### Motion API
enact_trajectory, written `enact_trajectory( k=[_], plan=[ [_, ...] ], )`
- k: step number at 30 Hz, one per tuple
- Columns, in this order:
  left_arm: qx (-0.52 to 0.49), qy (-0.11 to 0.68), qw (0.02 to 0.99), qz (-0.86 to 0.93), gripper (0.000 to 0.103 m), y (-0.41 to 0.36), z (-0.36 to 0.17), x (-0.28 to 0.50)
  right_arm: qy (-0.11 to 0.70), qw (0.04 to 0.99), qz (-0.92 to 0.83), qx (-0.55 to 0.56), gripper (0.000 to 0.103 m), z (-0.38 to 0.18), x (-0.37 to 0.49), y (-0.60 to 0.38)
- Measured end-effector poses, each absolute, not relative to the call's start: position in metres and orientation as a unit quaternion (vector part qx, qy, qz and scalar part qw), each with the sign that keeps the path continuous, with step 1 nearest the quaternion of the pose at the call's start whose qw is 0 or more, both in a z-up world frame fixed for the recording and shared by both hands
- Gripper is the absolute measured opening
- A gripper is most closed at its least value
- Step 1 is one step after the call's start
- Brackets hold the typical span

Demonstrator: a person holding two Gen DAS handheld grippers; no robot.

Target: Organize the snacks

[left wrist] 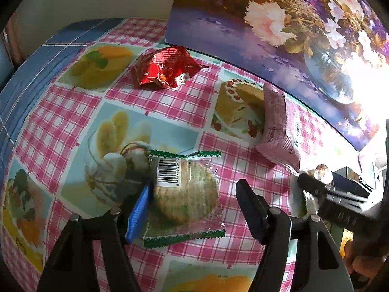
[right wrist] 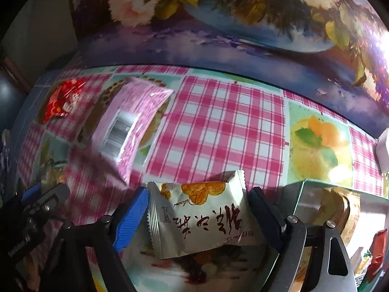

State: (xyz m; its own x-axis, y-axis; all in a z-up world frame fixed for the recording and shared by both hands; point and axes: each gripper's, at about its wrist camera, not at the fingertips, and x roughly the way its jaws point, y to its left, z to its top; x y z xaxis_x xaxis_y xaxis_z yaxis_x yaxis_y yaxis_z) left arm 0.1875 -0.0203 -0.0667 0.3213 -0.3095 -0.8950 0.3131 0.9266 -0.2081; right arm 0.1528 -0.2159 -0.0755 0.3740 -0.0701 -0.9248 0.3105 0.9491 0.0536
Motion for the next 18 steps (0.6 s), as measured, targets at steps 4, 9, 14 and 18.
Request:
enact_trajectory(
  k=[4, 9, 14, 18],
  plan=[
    [0.022, 0.548, 0.812, -0.202, 0.071, -0.028, -0.067, 0.184, 0.546, 0.825, -0.118, 0.090, 0.086, -0.081, 0.147, -0.204],
    [0.079, 0.541, 0.814, -0.197, 0.071, -0.042, -0.069, 0.178, 0.538, 0.829, -0.127, 0.082, 0.082, -0.083, 0.137, -0.198],
    [0.099, 0.534, 0.818, -0.190, 0.064, -0.044, -0.069, 0.175, 0.529, 0.834, -0.134, 0.082, 0.076, -0.084, 0.125, -0.193],
    [0.096, 0.530, 0.821, -0.188, 0.057, -0.040, -0.068, 0.177, 0.521, 0.837, -0.144, 0.090, 0.071, -0.084, 0.115, -0.192]
  ],
)
